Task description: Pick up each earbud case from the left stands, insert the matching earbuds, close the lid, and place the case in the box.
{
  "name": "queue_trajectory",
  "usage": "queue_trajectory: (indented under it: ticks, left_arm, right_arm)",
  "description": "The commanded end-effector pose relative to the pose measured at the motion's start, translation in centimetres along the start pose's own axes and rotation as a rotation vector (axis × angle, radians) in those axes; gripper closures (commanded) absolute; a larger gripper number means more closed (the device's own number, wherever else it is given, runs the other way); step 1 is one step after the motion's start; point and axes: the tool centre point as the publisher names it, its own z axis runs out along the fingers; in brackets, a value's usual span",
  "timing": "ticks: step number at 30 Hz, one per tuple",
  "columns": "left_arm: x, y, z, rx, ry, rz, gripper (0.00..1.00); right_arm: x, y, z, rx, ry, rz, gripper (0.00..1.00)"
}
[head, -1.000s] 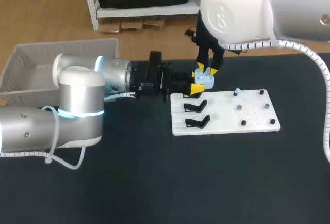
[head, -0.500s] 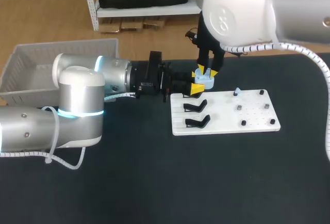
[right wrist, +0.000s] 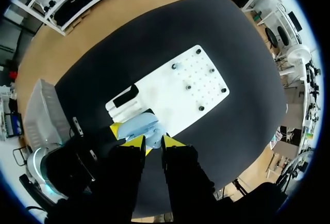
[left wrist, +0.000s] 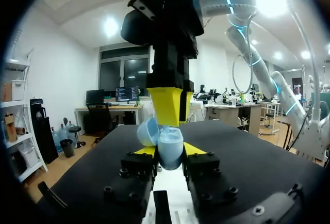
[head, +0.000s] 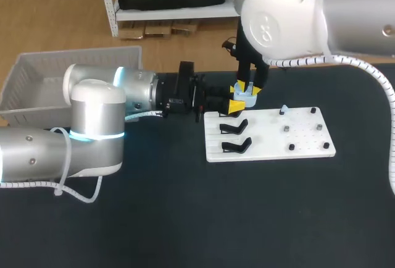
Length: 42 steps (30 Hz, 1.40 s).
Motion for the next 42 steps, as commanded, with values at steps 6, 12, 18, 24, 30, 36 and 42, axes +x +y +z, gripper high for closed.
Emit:
queue_trajectory:
  ticks: [6, 12, 18, 24, 30, 36, 42]
  left_arm:
    - [0.1, 0.0, 0.0, -0.005, -0.003, 0.004, 1.0]
    - [0.1, 0.0, 0.0, -0.005, -0.003, 0.004, 1.0]
    - [0.1, 0.0, 0.0, -0.005, -0.003, 0.004, 1.0]
    - [0.1, 0.0, 0.0, -0.005, -0.003, 0.004, 1.0]
    - [0.1, 0.0, 0.0, -0.005, -0.003, 0.004, 1.0]
    - [0.1, 0.0, 0.0, -0.005, -0.003, 0.004, 1.0]
    - [0.1, 0.0, 0.0, -0.005, -0.003, 0.004, 1.0]
  right_arm:
    - [-0.1, 0.1, 0.4, 0.006, 0.009, 0.004, 1.0]
    - [0.4, -0.4, -1.1, -0.075, 0.03, 0.014, 0.58]
    - [0.6, -2.8, -3.9, -0.213, 0.023, 0.019, 0.56]
    - [-1.8, -5.2, -4.9, -0.314, -0.072, -0.069, 0.51]
    - [-3.9, -6.2, -4.0, -0.31, -0.167, -0.222, 0.53]
    - [-6.9, -7.0, -1.7, -0.282, -0.137, -0.276, 0.55]
    - [-8.9, -6.7, 0.3, -0.26, -0.101, -0.308, 0.52]
